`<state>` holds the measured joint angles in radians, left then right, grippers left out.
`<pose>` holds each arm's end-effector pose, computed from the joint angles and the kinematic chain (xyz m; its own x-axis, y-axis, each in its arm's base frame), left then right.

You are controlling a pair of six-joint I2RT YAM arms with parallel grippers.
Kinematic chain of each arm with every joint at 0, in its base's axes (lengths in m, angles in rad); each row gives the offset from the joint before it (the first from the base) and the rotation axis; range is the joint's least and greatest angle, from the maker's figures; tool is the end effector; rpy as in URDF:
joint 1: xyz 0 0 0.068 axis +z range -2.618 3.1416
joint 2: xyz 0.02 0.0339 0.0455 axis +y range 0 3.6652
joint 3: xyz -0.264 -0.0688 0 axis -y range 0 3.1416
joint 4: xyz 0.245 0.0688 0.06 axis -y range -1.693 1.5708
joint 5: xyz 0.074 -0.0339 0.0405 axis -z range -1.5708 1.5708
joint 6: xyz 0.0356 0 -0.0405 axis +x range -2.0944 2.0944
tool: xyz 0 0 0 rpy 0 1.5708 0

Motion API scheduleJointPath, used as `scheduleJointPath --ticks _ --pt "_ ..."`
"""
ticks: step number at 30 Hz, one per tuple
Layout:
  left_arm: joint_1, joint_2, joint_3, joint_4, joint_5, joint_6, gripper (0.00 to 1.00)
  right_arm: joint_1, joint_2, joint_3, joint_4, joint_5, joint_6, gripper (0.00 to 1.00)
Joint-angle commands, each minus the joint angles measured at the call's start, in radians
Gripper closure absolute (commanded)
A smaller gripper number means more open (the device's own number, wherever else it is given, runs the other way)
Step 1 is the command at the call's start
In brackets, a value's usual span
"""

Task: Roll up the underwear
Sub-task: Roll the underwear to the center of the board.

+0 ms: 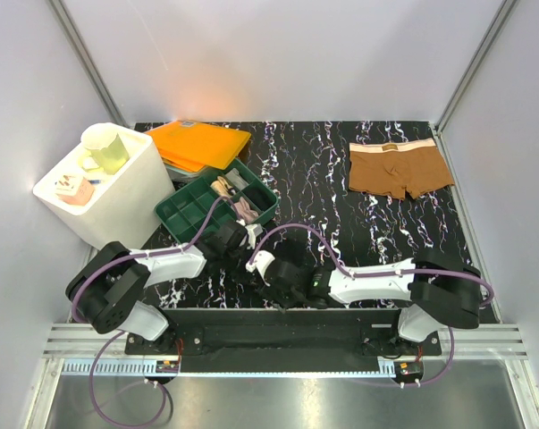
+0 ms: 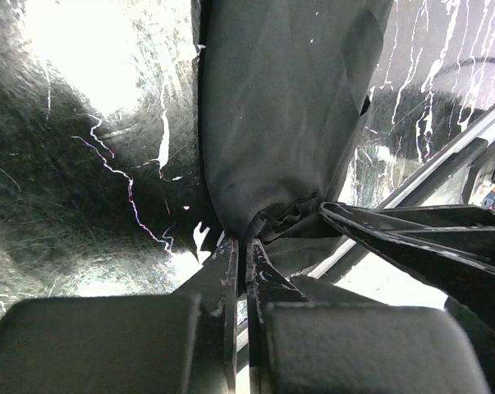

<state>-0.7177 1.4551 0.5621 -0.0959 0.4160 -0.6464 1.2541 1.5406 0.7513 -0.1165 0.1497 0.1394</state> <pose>0.1777 -0.1742 0.1335 -0.9655 0.1115 -0.2354 0.2347 0.7644 -0.6005 0.0968 0.2783 0.1598 -0.3693 -0.6856 -0.6274 -0.8681 0.4955 -0.0305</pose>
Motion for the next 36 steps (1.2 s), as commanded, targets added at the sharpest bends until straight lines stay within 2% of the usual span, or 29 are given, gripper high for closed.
scheduleJointPath --ticks 1,5,6,10,15,19,20,23,30,36 --pt "0.003 0.021 -0.007 -0.113 -0.028 0.04 1.0 0.015 0.032 -0.001 0.026 0.056 0.026 0.47" --pt "0.004 0.016 -0.008 -0.114 -0.022 0.039 1.0 0.013 0.064 0.002 0.009 0.068 0.057 0.57" --pt "0.003 0.014 -0.01 -0.113 -0.02 0.037 1.0 0.014 0.079 0.003 0.003 0.062 0.06 0.63" --pt "0.004 0.002 -0.013 -0.114 -0.022 0.036 1.0 0.014 0.118 0.017 -0.005 0.001 0.081 0.71" --pt "0.012 -0.039 -0.024 -0.114 -0.029 0.028 1.0 0.014 0.139 0.034 -0.011 -0.097 0.081 0.75" --pt "0.02 -0.056 -0.027 -0.117 -0.045 0.028 1.0 0.013 0.154 0.075 -0.092 -0.095 0.112 0.68" --pt "0.02 -0.052 -0.025 -0.122 -0.049 0.033 1.0 0.014 0.129 0.074 -0.103 -0.079 0.121 0.55" --pt "0.021 -0.027 -0.016 -0.131 -0.042 0.04 1.0 0.013 0.057 0.089 -0.149 -0.033 0.131 0.39" --pt "0.023 -0.041 -0.018 -0.137 -0.048 0.04 1.0 0.025 -0.053 0.166 -0.199 0.027 0.091 0.33" --pt "0.024 -0.035 -0.016 -0.139 -0.048 0.042 1.0 0.061 -0.024 0.201 -0.178 -0.004 0.057 0.39"
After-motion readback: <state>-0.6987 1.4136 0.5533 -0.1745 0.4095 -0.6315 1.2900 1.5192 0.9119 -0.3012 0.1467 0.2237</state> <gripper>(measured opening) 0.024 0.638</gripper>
